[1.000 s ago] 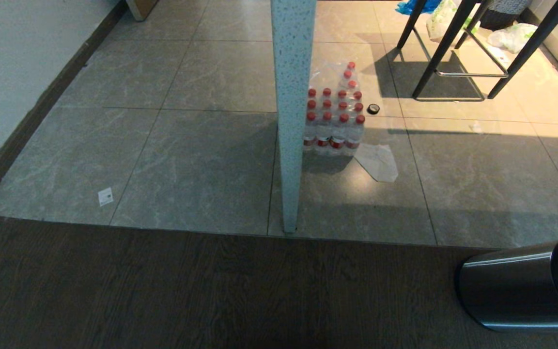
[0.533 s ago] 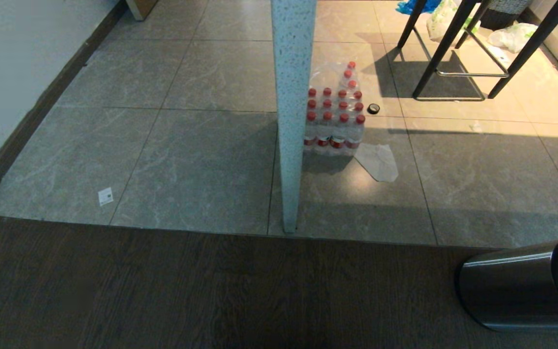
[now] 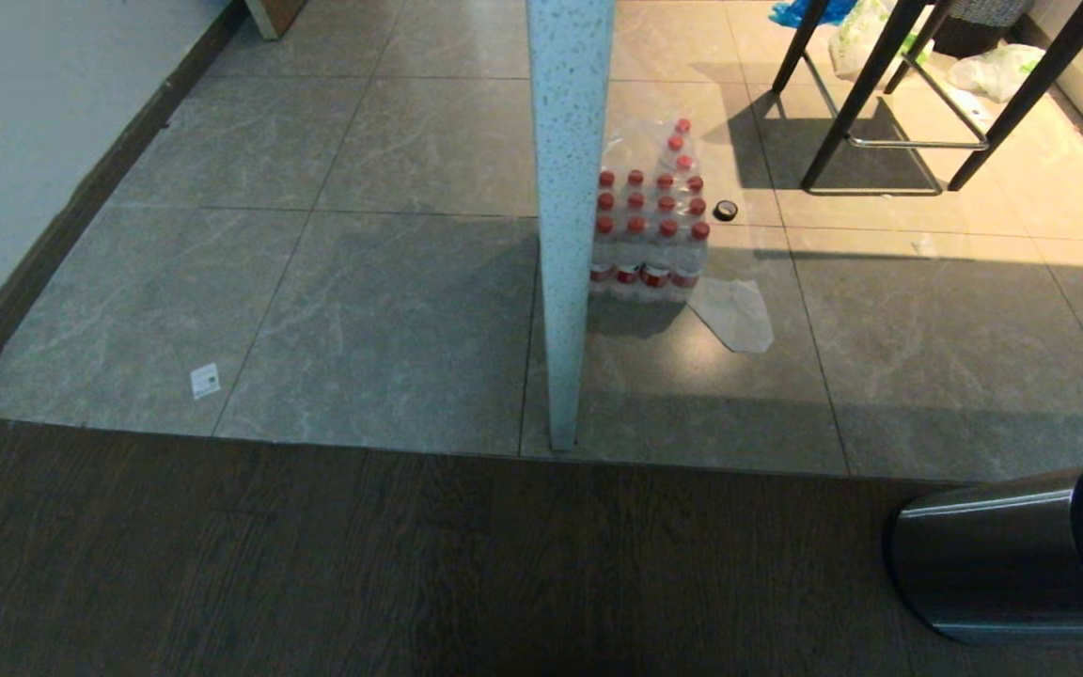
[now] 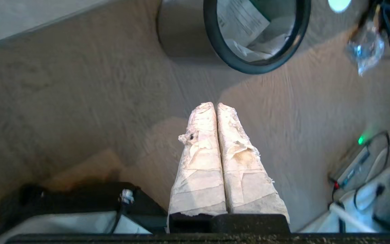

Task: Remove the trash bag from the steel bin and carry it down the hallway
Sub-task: Place the outer trash can on the ground

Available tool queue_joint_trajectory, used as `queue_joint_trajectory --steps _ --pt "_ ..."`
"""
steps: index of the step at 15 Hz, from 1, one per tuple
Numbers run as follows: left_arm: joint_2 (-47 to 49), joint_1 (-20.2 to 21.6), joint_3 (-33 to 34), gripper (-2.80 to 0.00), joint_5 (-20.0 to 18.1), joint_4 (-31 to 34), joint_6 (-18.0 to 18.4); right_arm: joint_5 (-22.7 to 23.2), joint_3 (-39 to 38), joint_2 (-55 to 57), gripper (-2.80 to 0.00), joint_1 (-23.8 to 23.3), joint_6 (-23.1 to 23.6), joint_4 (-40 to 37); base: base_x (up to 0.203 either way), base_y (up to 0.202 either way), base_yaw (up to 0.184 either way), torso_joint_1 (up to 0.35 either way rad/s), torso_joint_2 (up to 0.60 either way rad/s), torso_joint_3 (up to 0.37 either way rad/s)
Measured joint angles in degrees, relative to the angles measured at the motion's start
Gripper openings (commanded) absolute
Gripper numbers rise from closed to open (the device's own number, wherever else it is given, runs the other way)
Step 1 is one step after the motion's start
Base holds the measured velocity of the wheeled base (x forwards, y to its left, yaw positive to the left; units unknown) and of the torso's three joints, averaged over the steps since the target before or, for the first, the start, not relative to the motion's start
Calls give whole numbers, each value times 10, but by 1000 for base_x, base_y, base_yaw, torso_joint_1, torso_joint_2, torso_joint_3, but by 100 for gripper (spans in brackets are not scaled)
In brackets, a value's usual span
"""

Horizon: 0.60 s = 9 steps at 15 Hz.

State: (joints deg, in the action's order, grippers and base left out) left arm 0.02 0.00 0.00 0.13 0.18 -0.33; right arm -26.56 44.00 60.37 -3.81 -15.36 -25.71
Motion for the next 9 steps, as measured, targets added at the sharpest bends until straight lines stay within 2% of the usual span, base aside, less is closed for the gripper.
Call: queue_joint_trajectory --steps 2,4,6,7,9 --pt "0 0 0 -280 0 0 0 12 -14 56 -280 -36 16 55 0 0 0 0 0 0" --pt "0 0 0 -280 0 0 0 31 -33 105 -280 -97 43 115 0 0 0 0 0 0" --pt "0 0 0 -280 0 0 0 81 -49 157 -280 -144 60 187 0 0 0 0 0 0" --pt "0 0 0 -280 0 0 0 107 -53 185 0 -163 64 227 0 0 0 0 0 0" --pt "0 0 0 -280 0 0 0 129 -56 239 0 -193 68 290 0 0 0 0 0 0"
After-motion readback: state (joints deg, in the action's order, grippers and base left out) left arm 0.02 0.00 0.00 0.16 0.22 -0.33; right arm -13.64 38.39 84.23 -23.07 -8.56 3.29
